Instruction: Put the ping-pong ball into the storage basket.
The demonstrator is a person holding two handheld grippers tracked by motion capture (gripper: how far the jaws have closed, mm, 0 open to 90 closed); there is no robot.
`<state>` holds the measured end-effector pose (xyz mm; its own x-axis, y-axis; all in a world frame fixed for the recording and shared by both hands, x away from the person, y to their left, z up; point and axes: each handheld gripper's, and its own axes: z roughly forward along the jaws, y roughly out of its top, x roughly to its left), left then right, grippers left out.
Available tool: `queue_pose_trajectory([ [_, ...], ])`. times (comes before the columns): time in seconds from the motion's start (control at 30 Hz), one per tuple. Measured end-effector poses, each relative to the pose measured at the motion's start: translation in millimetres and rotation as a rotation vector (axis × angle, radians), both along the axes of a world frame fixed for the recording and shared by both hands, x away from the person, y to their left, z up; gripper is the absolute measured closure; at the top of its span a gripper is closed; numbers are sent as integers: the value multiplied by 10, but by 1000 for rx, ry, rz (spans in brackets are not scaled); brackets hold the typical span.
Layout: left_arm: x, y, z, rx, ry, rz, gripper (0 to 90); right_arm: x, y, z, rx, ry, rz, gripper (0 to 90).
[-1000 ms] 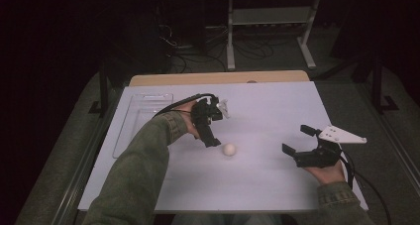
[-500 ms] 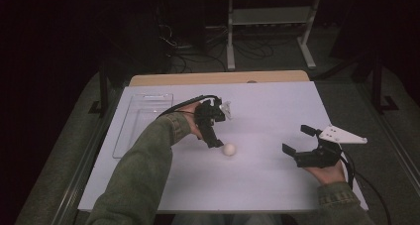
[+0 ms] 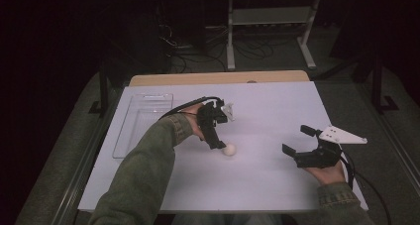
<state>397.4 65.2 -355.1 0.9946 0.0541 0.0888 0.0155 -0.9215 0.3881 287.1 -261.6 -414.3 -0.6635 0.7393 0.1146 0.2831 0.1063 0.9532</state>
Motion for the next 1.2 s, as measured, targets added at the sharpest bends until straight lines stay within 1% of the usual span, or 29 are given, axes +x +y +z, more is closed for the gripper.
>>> queue_pose_trajectory([
  [0.23,8,-2,-4,-20,1,0,0,-2,0,2,2,-1,1,0],
  [0.4,4,-32,-34,-19,9,-15,0,-3,7,4,2,-2,5,0],
  [0.5,9,-45,-59,-24,16,-12,0,-4,8,5,1,-2,5,0],
  [0.63,18,-55,-87,-15,18,-18,0,-6,8,6,3,-3,6,0],
  [0.8,15,-78,-115,-14,31,-18,0,-7,7,8,2,-5,6,0],
  [0.9,13,-89,-140,-33,28,-16,0,-7,8,8,1,-4,7,0],
  [1.0,17,-90,-167,-53,35,-10,0,-7,10,8,0,-4,9,0],
  [1.13,25,-80,-212,-59,36,-9,0,-8,8,9,2,-6,8,0],
  [1.2,27,-77,-225,-55,39,-10,0,-9,8,9,1,-6,8,0],
])
